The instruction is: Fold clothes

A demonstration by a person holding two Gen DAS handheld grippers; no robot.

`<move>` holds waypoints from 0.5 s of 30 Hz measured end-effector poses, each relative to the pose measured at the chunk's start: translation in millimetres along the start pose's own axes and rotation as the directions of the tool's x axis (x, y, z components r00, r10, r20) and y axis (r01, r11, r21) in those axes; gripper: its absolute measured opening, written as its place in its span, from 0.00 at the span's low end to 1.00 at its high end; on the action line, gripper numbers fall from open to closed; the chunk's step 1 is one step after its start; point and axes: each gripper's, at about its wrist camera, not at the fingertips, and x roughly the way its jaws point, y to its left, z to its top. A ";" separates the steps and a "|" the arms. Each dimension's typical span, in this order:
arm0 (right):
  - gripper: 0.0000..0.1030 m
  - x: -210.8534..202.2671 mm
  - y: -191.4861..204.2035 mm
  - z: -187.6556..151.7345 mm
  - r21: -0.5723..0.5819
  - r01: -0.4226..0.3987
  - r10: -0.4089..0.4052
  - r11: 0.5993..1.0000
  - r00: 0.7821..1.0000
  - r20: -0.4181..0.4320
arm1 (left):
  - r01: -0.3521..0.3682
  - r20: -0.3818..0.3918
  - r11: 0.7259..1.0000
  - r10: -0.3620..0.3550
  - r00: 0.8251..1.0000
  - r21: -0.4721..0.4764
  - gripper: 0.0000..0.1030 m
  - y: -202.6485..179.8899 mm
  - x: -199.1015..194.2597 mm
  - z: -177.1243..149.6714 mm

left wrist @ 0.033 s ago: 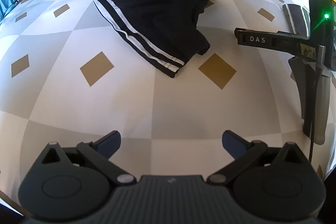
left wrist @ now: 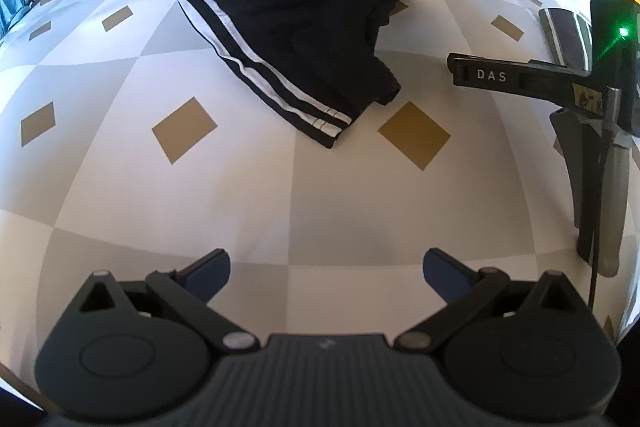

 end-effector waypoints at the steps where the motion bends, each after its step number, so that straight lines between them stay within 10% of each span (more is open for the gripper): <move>1: 1.00 0.0 0.0 0.0 0.000 0.000 0.000 1.000 1.000 0.000 | -0.005 0.004 1.000 0.005 1.000 -0.002 1.00 -1.3 -0.4 0.6; 15: 1.00 -0.3 0.2 -0.2 0.000 0.000 0.000 1.000 1.000 0.000 | -0.093 -0.010 0.994 0.093 0.996 -0.052 1.00 9.0 7.4 9.8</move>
